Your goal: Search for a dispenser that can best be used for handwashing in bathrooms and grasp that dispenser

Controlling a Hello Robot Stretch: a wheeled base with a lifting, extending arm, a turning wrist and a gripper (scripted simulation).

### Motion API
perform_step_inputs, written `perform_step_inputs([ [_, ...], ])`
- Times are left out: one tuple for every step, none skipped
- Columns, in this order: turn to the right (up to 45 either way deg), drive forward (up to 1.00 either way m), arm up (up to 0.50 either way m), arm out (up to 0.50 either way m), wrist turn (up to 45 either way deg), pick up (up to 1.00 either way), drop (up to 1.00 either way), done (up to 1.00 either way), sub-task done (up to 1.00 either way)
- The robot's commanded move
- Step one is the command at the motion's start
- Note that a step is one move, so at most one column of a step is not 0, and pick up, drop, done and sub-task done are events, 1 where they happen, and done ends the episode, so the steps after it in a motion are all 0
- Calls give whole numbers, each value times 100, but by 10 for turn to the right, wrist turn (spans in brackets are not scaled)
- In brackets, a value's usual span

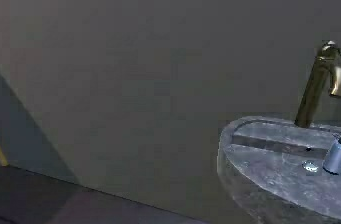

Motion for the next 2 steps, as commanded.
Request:
perform_step_inputs([
  [450,0,0,0,0,0,0,0,0],
  [390,0,0,0,0,0,0,0,0],
])
